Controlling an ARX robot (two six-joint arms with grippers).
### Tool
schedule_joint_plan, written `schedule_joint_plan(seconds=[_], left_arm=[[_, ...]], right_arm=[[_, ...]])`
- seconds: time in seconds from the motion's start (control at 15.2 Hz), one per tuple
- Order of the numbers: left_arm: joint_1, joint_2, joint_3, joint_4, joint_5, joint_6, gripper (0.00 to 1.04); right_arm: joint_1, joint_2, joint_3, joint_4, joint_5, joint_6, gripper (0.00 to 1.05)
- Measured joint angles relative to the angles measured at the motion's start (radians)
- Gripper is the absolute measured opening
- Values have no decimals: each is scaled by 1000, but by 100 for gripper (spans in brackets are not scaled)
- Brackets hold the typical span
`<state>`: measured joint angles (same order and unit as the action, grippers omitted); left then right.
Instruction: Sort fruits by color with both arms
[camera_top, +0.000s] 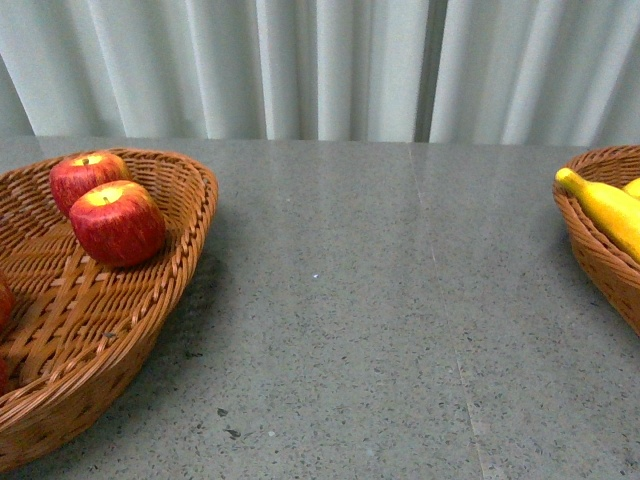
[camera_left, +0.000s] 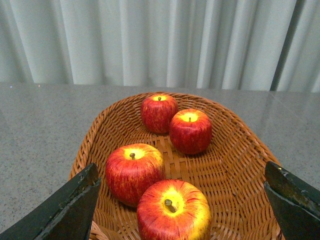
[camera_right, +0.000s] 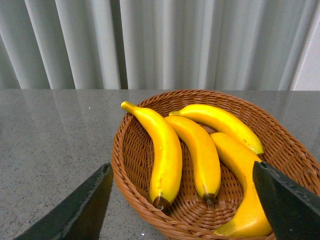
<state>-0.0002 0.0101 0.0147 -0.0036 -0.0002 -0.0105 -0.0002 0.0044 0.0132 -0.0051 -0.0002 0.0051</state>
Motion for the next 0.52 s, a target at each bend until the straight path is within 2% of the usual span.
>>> schedule_joint_plan(seconds=[0.13,0.2,0.52], left_arm=[[0,0,0,0,0,0,98],[0,0,0,0,0,0,98],[0,0,0,0,0,0,98]], right_arm=[[0,0,0,0,0,0,100],[0,0,0,0,0,0,97],[0,0,0,0,0,0,98]])
